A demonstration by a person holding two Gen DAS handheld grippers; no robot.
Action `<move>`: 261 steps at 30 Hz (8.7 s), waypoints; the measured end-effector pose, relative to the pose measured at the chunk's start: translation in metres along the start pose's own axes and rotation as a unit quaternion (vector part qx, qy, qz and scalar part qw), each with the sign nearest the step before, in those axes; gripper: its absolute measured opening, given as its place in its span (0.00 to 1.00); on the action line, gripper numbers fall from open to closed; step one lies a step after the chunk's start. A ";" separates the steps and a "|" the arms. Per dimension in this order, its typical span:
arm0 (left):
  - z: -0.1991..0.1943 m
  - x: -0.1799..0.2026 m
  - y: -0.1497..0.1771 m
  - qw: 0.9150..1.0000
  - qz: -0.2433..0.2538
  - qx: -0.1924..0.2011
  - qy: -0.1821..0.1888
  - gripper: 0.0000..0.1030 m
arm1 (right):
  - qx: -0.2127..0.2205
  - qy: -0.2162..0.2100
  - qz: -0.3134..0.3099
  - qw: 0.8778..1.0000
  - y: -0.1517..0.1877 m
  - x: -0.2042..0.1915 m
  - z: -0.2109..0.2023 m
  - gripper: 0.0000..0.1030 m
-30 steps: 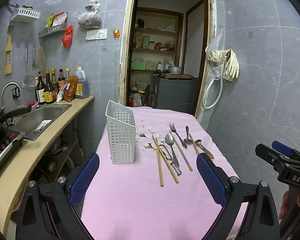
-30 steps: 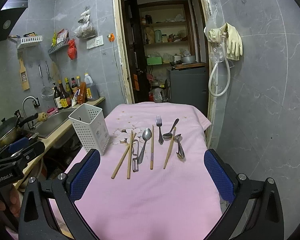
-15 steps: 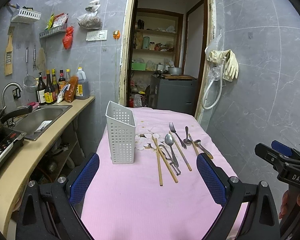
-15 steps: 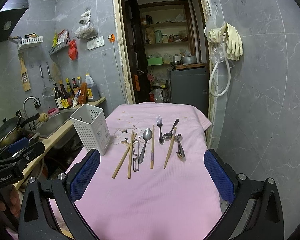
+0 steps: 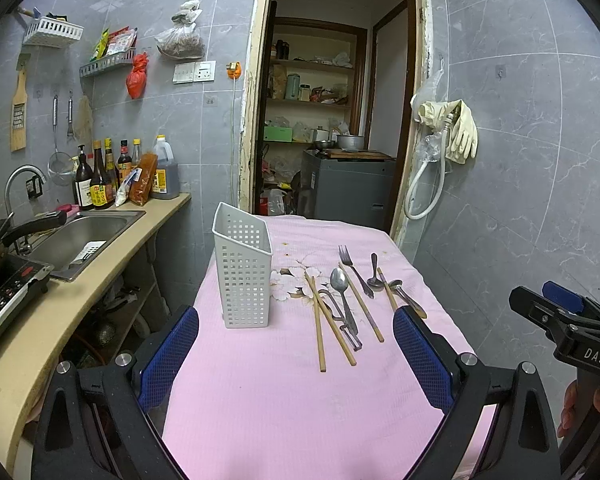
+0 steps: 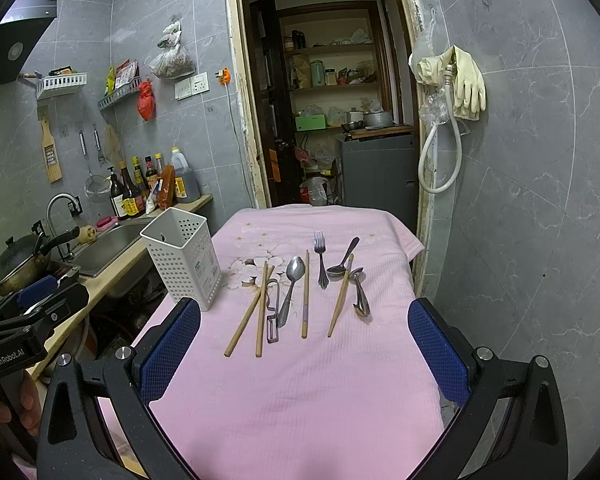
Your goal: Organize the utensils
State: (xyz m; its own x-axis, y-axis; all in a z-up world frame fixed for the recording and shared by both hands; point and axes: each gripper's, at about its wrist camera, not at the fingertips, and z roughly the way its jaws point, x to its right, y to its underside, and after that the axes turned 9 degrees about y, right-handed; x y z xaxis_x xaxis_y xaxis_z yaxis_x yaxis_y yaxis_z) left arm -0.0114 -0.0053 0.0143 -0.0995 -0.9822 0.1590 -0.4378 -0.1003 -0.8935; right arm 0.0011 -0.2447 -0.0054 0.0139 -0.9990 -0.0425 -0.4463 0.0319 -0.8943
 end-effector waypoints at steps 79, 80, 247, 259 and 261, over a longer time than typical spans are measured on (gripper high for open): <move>0.180 0.030 -0.055 1.000 0.019 0.009 -0.023 0.95 | 0.016 0.004 -0.049 0.999 -0.082 0.055 0.164 0.99; 0.184 0.032 -0.054 1.000 0.019 0.006 -0.024 0.95 | 0.010 -0.001 -0.053 0.999 -0.081 0.059 0.173 0.99; 0.178 -0.176 -0.168 0.991 -0.091 -0.019 0.097 0.06 | -0.161 -0.253 0.192 0.934 -0.071 -0.220 0.305 0.04; 0.180 -0.181 -0.163 0.990 -0.104 -0.024 0.090 0.06 | -0.249 -0.210 0.173 0.929 -0.059 -0.226 0.313 0.04; 0.181 -0.181 -0.162 0.990 -0.105 -0.026 0.089 0.06 | -0.252 -0.205 0.167 0.931 -0.059 -0.227 0.314 0.04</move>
State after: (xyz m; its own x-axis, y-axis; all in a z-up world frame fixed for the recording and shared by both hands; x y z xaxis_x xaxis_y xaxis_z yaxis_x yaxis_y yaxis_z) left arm 0.2389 0.1605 0.0543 -0.1564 -0.8964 0.4146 -0.5100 -0.2862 -0.8112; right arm 0.3052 -0.0094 -0.0831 0.0924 -0.8370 -0.5393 -0.8486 0.2172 -0.4824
